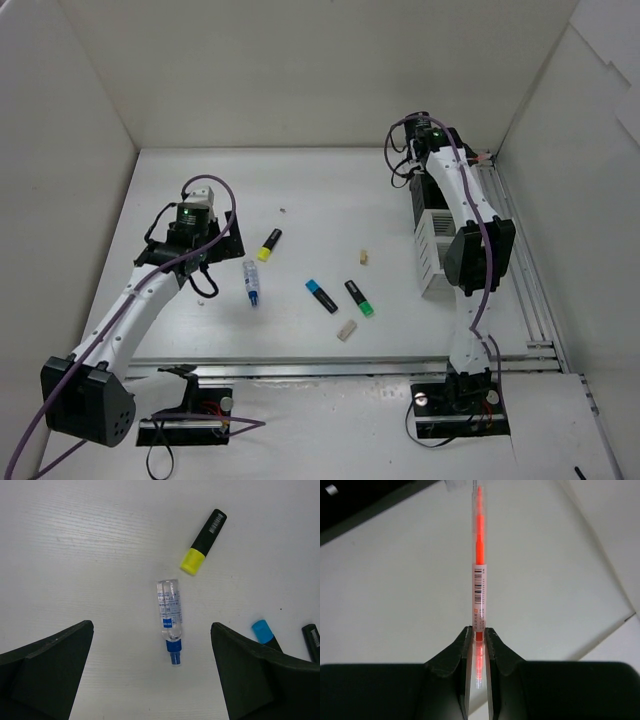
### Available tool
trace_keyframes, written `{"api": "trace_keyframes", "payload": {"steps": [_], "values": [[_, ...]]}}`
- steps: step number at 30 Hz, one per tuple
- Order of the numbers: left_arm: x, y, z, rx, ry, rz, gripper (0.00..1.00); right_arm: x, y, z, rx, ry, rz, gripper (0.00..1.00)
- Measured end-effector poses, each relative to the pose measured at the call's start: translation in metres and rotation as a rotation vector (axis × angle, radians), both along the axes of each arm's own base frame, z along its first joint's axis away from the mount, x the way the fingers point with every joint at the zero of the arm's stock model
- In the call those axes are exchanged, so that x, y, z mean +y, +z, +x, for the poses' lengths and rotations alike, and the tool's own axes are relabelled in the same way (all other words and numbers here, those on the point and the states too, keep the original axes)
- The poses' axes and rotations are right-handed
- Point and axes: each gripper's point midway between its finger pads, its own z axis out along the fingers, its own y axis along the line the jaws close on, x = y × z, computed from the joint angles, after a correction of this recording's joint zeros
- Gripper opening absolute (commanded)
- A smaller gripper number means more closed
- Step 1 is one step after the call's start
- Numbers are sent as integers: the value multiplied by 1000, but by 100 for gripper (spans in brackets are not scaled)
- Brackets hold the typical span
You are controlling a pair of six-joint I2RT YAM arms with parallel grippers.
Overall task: Sort the stationery into containers
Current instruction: Place the pen in the storage box.
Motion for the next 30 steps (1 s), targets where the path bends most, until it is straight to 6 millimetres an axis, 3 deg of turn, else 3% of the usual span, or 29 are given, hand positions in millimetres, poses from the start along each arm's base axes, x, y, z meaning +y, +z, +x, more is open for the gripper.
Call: {"api": "trace_keyframes", "payload": {"steps": [5,9,17,23,30], "values": [[-4,-15,5,50,-19,-12,99,-10,14,7,-53,-26,-72,0],[-6,-24,7,77,-36,-16,100,-8,14,15,-78,-33,-117,0],[-6,-23,8,74,-47,-24,100,14,-23,29,-7,20,-155,0],[-7,-22,9,69,-55,-34,99,28,-45,40,12,59,-156,6],[-5,-22,10,70,-53,-45,99,28,-63,53,14,73,-154,19]]}}
